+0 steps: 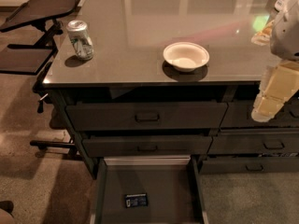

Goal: Pick rxbar blueberry from bottom drawer and place on counter

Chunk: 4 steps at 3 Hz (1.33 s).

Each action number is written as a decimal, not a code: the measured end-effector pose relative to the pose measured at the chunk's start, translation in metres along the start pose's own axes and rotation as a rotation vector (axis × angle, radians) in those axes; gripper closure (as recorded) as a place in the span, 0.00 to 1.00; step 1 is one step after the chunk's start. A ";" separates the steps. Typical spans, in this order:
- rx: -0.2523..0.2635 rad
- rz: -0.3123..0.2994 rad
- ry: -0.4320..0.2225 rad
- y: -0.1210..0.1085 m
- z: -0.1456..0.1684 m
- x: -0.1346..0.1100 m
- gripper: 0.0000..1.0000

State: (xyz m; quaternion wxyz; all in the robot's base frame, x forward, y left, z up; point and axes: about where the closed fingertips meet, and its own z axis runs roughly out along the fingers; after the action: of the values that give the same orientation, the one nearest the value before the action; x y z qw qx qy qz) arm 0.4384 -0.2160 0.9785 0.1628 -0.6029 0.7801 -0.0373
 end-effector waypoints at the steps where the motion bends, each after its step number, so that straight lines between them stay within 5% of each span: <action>1: 0.000 0.000 0.000 0.000 0.000 0.000 0.00; 2: -0.001 0.009 -0.012 -0.001 0.005 0.003 0.00; 4: 0.001 0.032 -0.165 0.003 0.076 0.069 0.00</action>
Offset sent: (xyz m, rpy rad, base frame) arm 0.0029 -0.0057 -0.0166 0.0304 0.0194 -0.0103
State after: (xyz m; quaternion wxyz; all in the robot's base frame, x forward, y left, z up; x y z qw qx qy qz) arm 0.4436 -0.2701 0.8916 0.2276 -0.5912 0.7736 0.0147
